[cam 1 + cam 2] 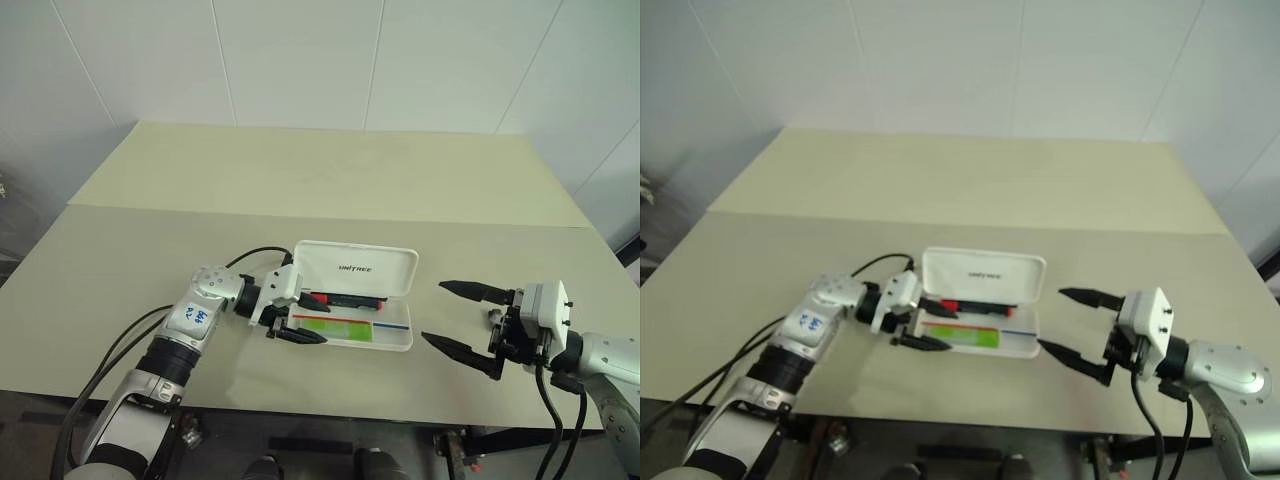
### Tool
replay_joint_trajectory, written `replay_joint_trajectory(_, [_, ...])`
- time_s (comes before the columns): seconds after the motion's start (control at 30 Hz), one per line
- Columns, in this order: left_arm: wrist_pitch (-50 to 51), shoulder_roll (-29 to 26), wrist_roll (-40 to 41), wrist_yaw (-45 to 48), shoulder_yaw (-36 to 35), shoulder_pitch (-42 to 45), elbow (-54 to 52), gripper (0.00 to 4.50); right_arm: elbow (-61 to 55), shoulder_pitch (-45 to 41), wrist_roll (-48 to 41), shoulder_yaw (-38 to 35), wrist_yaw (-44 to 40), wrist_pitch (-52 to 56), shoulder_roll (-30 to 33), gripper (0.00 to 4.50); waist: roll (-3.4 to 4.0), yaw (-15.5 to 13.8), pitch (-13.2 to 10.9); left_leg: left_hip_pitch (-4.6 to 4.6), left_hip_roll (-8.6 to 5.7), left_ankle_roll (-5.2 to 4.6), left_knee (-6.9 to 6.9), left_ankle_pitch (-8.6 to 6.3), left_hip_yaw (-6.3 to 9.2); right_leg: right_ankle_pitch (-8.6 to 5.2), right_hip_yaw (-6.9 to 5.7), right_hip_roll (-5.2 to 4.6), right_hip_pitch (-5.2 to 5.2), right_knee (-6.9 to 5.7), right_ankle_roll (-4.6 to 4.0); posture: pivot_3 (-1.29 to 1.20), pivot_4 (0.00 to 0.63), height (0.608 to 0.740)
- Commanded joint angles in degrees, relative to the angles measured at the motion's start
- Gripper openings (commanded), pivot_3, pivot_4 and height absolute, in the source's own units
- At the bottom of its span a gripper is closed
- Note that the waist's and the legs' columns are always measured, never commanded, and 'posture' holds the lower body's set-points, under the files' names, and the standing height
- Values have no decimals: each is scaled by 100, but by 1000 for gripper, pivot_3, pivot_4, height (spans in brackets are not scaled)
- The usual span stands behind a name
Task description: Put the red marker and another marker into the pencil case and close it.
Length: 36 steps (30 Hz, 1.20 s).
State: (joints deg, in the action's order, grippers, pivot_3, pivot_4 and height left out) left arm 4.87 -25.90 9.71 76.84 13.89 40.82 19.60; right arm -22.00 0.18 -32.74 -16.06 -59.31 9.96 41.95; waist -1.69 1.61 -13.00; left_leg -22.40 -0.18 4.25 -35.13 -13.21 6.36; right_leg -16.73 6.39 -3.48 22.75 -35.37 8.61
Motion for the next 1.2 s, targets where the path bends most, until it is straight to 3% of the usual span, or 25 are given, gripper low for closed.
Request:
replay_joint_trajectory(0.03, [40,39,153,-41,-125,202,-266,4339,-23,-95,-38,-28,23,-122,-41,4500,0,3,0,0,0,0,0,0,0,0,0,0,0,0,0,0,150,740])
replay_joint_trajectory(0.37, [312,5,473,77,-201,57,-725,4429,106,-100,37,-49,303,-20,-219,4500,0,2,0,0,0,0,1,0,0,0,0,0,0,0,1,0,150,740])
replay_joint_trajectory(0.57, [1122,-483,1067,313,-443,-363,-1604,4429,450,170,157,-295,924,37,-502,4500,1,22,0,4,4,0,6,0,1,-3,0,2,0,-4,-5,0,150,740])
replay_joint_trajectory(0.83, [1293,-935,1619,-340,-1630,-843,-2065,4429,1059,528,768,-605,2280,-120,-1150,4500,1,14,0,5,3,0,4,0,1,-11,1,0,0,-5,-20,0,150,740])
replay_joint_trajectory(1.07, [1319,-1295,1717,-605,-2094,-930,-2091,4429,1805,386,1242,-534,2864,-276,-1410,4500,2,20,1,6,3,0,3,0,-1,-14,2,0,0,-5,-27,0,150,740])
replay_joint_trajectory(1.13, [1294,-1380,1708,-632,-2136,-963,-2075,4429,2109,267,1345,-507,2981,-337,-1457,4500,3,29,1,6,3,1,4,0,-1,-46,2,0,0,-5,-86,0,150,740])
replay_joint_trajectory(1.2, [1299,-1418,1719,-662,-2147,-982,-2098,4429,2344,168,1380,-464,3003,-345,-1479,4500,2,37,1,8,3,0,5,0,-1,-49,3,0,0,-6,-91,0,150,740])
